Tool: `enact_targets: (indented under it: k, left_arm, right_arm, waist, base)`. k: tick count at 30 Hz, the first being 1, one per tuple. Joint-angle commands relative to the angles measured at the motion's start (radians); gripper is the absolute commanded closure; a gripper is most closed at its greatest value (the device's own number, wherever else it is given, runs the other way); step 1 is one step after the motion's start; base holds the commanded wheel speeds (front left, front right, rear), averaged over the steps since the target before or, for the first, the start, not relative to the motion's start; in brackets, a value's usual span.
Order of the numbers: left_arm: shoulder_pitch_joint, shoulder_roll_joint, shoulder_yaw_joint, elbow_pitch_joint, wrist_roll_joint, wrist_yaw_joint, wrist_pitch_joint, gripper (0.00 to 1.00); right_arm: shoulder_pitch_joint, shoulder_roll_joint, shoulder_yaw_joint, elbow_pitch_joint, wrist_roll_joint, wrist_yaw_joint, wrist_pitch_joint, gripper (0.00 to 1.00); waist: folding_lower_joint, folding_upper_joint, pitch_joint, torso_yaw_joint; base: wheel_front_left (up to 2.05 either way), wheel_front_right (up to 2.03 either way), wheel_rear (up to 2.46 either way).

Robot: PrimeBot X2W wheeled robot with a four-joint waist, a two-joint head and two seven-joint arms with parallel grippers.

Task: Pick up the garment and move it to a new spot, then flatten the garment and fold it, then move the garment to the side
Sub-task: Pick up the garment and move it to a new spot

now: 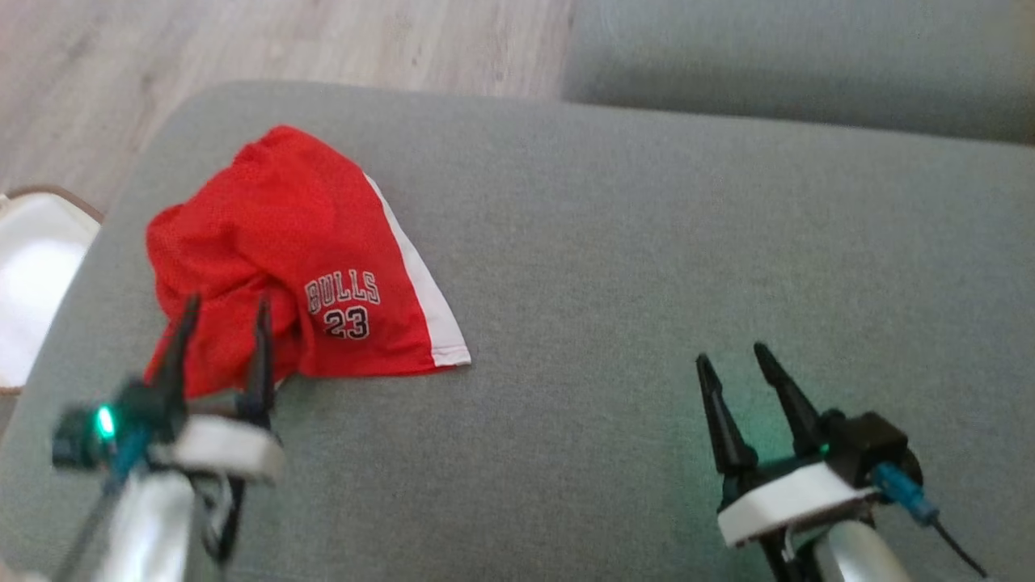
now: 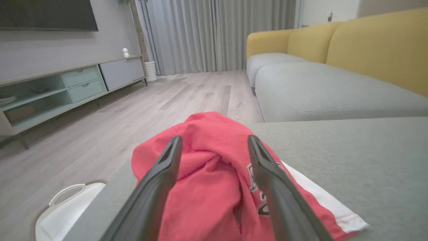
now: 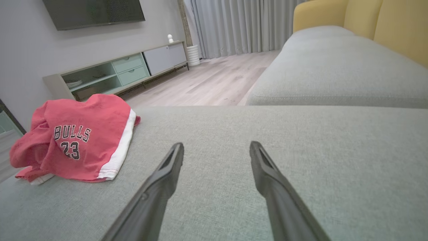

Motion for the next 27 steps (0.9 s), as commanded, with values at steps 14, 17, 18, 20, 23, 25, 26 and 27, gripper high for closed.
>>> enact_targets:
  k: [14,17,18,20,23,25,26,27]
  left_arm:
    - [-0.583,0.259,-0.215,0.345,-0.145,-0.033,0.310,0.00]
    - [-0.618,0.293,-0.285,0.406,-0.213,-0.033,0.363,0.00]
    - [-0.625,0.301,-0.307,0.423,-0.235,-0.033,0.377,0.00]
    - [-0.631,0.313,-0.344,0.453,-0.279,-0.033,0.402,0.00]
    - [-0.637,0.331,-0.407,0.482,-0.360,-0.033,0.413,1.00]
    - [-0.641,0.338,-0.428,0.486,-0.387,-0.033,0.393,1.00]
    - [-0.644,0.341,-0.437,0.485,-0.399,-0.033,0.378,1.00]
    - [-0.649,0.344,-0.442,0.485,-0.410,-0.033,0.359,1.00]
  right_arm:
    - [-0.147,-0.006,-0.018,-0.066,-0.037,-0.001,-0.011,0.00]
    - [-0.158,-0.006,-0.018,-0.068,-0.033,-0.001,-0.011,0.00]
    - [-0.161,-0.006,-0.018,-0.069,-0.032,-0.001,-0.011,0.00]
    - [-0.164,-0.006,-0.017,-0.071,-0.031,-0.001,-0.011,0.00]
    - [-0.166,-0.006,-0.016,-0.073,-0.030,-0.001,-0.011,0.00]
    - [-0.163,-0.006,-0.018,-0.072,-0.029,-0.001,-0.011,0.00]
    - [-0.162,-0.006,-0.019,-0.070,-0.029,-0.001,-0.011,0.00]
    - [-0.160,-0.006,-0.020,-0.069,-0.028,-0.001,-0.011,0.00]
  waist:
    - [0.0000,0.0000,0.202,-0.112]
    - [0.0000,0.0000,0.218,-0.131]
    - [0.0000,0.0000,0.222,-0.135]
    - [0.0000,0.0000,0.228,-0.143]
    - [0.0000,0.0000,0.233,-0.150]
    - [0.0000,0.0000,0.229,-0.149]
    - [0.0000,0.0000,0.226,-0.148]
    - [0.0000,0.0000,0.220,-0.147]
  base:
    - [0.00,0.00,0.00]
    - [0.00,0.00,0.00]
    - [0.00,0.00,0.00]
    - [0.00,0.00,0.00]
    - [0.00,0.00,0.00]
    - [0.00,0.00,0.00]
    - [0.00,0.00,0.00]
    - [0.00,0.00,0.00]
